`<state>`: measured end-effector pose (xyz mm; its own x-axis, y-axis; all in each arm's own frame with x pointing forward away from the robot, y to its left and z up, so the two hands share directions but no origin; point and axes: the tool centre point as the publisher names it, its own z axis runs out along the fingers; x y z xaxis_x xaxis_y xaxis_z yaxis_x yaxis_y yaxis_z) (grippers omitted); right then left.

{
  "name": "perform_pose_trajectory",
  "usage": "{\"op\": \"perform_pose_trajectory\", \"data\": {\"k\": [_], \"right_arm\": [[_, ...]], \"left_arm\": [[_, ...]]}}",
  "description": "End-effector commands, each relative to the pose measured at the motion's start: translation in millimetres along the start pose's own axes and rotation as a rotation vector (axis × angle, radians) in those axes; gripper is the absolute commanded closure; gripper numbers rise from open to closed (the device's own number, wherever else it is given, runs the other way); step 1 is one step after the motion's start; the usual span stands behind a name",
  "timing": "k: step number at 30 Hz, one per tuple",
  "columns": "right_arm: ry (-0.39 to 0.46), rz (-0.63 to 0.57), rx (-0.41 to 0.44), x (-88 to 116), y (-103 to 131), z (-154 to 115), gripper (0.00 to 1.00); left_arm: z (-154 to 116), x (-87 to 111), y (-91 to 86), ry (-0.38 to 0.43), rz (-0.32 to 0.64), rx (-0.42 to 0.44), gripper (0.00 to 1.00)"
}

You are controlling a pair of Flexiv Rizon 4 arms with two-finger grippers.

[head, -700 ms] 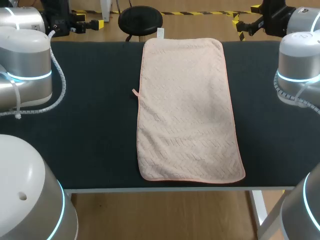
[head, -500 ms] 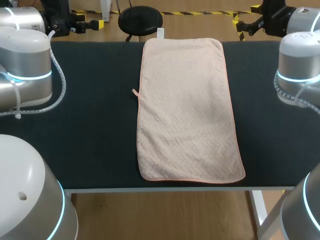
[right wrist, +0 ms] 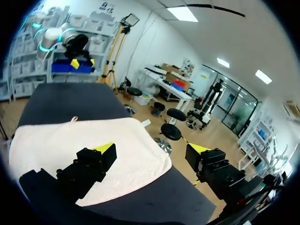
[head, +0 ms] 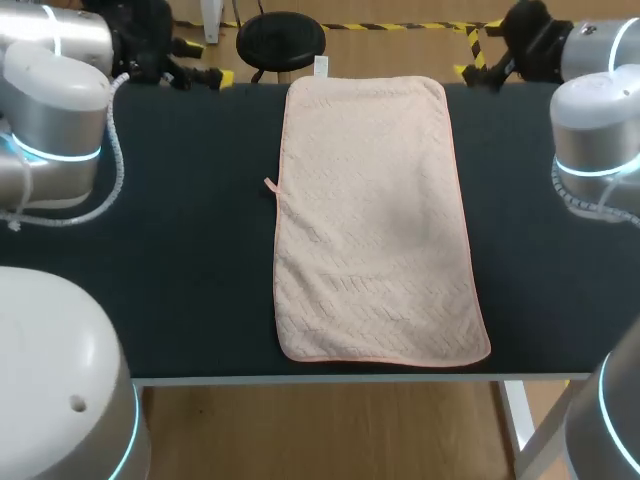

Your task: Fold the towel

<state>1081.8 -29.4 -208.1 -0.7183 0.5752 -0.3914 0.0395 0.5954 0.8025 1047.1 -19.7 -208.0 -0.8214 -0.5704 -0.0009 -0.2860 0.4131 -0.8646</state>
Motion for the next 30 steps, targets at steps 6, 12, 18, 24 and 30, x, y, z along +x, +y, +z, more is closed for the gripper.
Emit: {"op": "perform_pose_trajectory", "data": {"k": [6,12,18,24,30], "right_arm": [[0.230,-0.335,0.312,4,0,-13,0.00],[0.230,-0.335,0.312,4,0,-13,0.00],[0.230,-0.335,0.312,4,0,-13,0.00],[0.296,-0.495,0.474,35,8,-4,0.00],[0.341,-0.519,0.610,69,-7,3,0.00]], "left_arm": [[-15,13.6,-4.9,0.392,0.539,-0.513,0.00],[-15,13.6,-4.9,0.392,0.539,-0.513,0.00],[-10,15.4,-5.4,0.374,0.557,-0.601,0.00],[15,33.3,-1.1,0.454,0.646,-0.703,0.00],[34,50.8,17.0,0.423,0.574,-0.716,0.00]]}}
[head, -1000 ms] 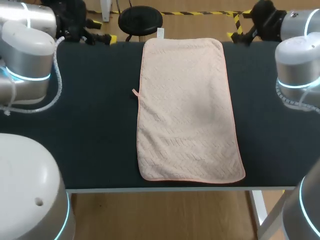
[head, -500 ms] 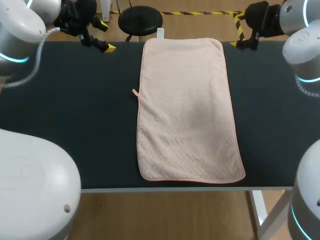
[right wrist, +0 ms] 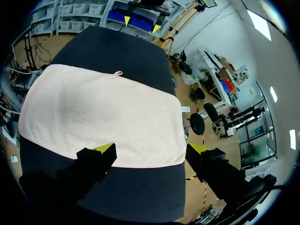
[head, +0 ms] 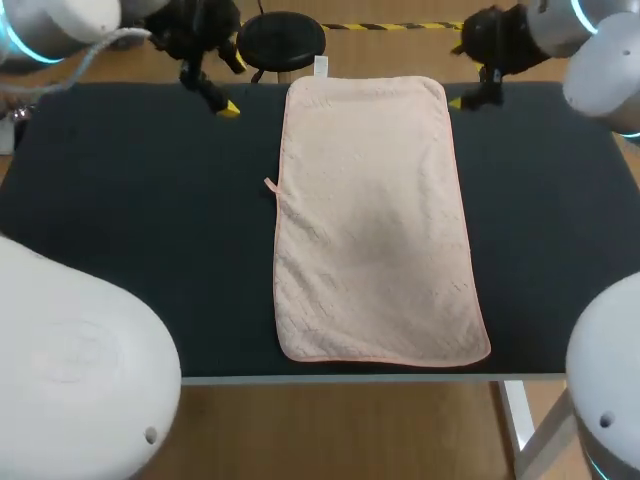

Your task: Fold the towel

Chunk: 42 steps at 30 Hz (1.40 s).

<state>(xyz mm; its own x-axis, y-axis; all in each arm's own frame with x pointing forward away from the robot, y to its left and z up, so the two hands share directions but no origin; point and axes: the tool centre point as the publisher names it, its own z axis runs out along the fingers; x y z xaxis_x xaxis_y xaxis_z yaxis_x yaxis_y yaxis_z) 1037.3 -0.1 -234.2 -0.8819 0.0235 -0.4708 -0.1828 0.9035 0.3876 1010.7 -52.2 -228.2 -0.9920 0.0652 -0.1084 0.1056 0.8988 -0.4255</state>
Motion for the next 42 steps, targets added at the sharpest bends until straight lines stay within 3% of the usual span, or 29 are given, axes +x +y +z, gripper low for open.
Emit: {"op": "perform_pose_trajectory", "data": {"k": [1,4,9,12,18,28,42], "right_arm": [[0.087,0.003,0.314,12,5,12,0.00],[0.113,-0.022,0.333,23,6,22,0.00],[0.167,-0.025,0.454,33,3,35,0.00],[0.124,0.022,0.433,41,-2,38,0.00],[0.148,0.065,0.427,57,-23,57,0.00],[0.167,0.112,0.415,76,-54,83,0.00],[0.152,0.091,0.404,86,-69,97,0.00]], "left_arm": [[23,-3.1,-7.2,0.094,-0.008,-0.152,0.00],[36,2.0,-7.2,0.087,-0.003,-0.196,0.00],[49,3.7,-5.0,0.065,-0.019,-0.244,0.00],[54,4.5,-3.7,0.033,-0.035,-0.254,0.00],[79,0.2,-2.8,0.035,-0.064,-0.266,0.00],[144,0.0,-7.1,0.087,-0.045,-0.202,0.00],[195,3.0,-6.4,0.138,-0.039,-0.224,0.00]]}}
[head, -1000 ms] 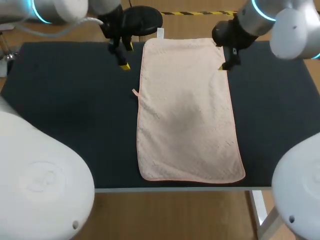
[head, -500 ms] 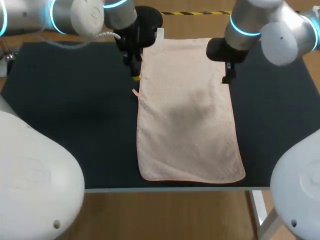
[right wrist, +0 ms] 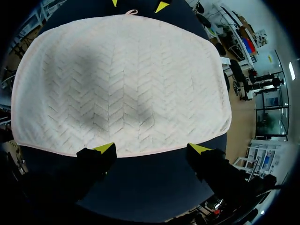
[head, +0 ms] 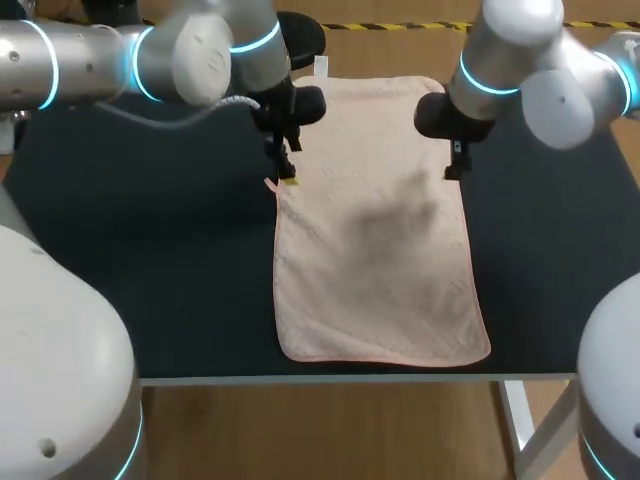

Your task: Fold the towel

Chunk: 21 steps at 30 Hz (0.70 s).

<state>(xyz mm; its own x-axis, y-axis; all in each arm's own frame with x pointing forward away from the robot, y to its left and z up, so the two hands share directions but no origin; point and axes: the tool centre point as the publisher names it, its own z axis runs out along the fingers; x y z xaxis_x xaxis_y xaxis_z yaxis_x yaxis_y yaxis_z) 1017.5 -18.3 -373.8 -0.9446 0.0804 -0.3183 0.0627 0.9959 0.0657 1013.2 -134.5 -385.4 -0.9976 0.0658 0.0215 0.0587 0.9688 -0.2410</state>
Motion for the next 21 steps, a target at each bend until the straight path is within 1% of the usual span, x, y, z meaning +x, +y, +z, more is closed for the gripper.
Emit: {"op": "perform_pose_trajectory", "data": {"k": [1,4,9,10,14,16,21], "right_arm": [[0.012,-0.013,0.000,4,-1,7,0.00],[0.021,-0.031,0.006,6,-1,14,0.00],[0.020,-0.048,-0.003,10,0,22,0.00],[0.021,-0.053,-0.006,10,0,24,0.00],[0.025,-0.057,-0.007,12,-2,32,0.00],[0.025,-0.055,-0.004,12,-4,35,0.00],[0.038,-0.052,0.007,14,-6,42,0.00]], "left_arm": [[19,-8.3,-3.2,0.015,0.002,-0.021,0.00],[28,-8.8,-1.5,0.030,-0.010,-0.027,0.00],[36,-10.4,-2.4,0.029,-0.004,-0.050,0.00],[37,-11.3,-2.2,0.021,0.006,-0.068,0.00],[40,-15.1,-3.9,0.021,-0.016,-0.073,0.00],[42,-16.8,-4.5,0.026,-0.030,-0.058,0.00],[48,-17.9,-5.5,0.028,-0.036,-0.064,0.00]]}}
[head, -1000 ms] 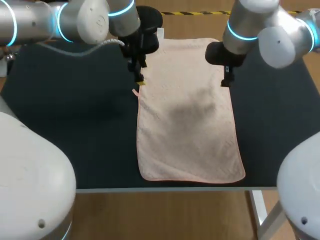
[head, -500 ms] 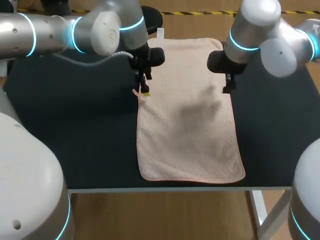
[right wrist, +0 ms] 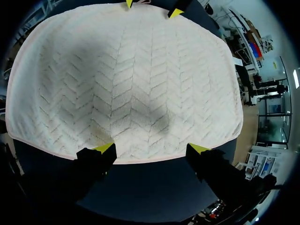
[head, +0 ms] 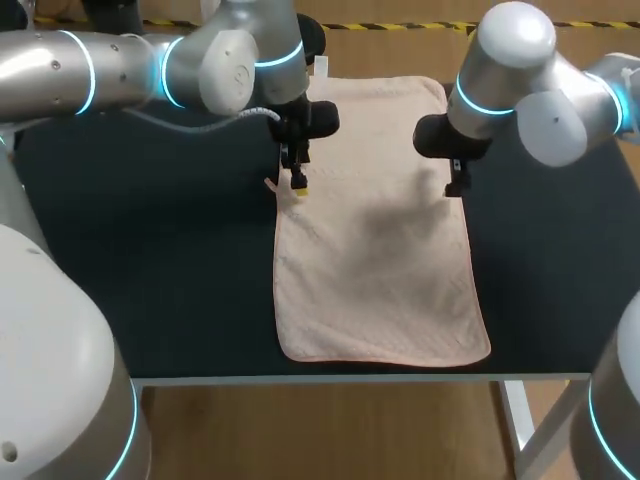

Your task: Fold the towel

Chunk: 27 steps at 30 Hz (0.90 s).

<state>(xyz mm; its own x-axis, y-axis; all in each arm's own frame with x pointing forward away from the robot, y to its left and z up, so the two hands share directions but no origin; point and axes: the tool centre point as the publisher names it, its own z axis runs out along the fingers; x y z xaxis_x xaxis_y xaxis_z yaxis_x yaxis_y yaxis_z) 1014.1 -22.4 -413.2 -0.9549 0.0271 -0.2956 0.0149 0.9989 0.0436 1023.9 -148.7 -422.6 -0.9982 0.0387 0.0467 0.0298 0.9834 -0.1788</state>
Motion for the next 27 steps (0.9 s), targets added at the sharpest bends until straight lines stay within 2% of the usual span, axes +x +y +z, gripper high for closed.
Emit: {"op": "perform_pose_trajectory", "data": {"k": [1,10,14,20,21,22,25,27], "right_arm": [[0.021,0.005,-0.004,-2,1,8,0.00],[0.113,0.051,-0.036,-1,1,25,0.00],[0.159,0.043,-0.044,-1,1,32,0.00],[0.233,-0.004,-0.012,-1,2,42,0.00],[0.238,-0.006,-0.011,-1,2,42,0.00],[0.242,-0.006,-0.010,-1,2,43,0.00],[0.250,-0.004,-0.009,-1,0,45,0.00],[0.253,-0.001,-0.008,0,-1,46,0.00]], "left_arm": [[10,-5.7,-1.2,0.010,-0.009,-0.002,0.00],[12,-7.7,-1.9,0.009,-0.011,-0.018,0.00],[13,-7.9,-3.1,0.012,-0.008,-0.019,0.00],[14,-7.3,-2.4,0.016,-0.010,-0.015,0.00],[15,-7.3,-2.5,0.017,-0.010,-0.011,0.09],[15,-7.3,-2.5,0.017,-0.009,-0.010,0.52],[15,-7.2,-2.6,0.016,-0.006,-0.010,0.72],[15,-7.0,-2.9,0.015,-0.005,-0.008,0.78]]}}
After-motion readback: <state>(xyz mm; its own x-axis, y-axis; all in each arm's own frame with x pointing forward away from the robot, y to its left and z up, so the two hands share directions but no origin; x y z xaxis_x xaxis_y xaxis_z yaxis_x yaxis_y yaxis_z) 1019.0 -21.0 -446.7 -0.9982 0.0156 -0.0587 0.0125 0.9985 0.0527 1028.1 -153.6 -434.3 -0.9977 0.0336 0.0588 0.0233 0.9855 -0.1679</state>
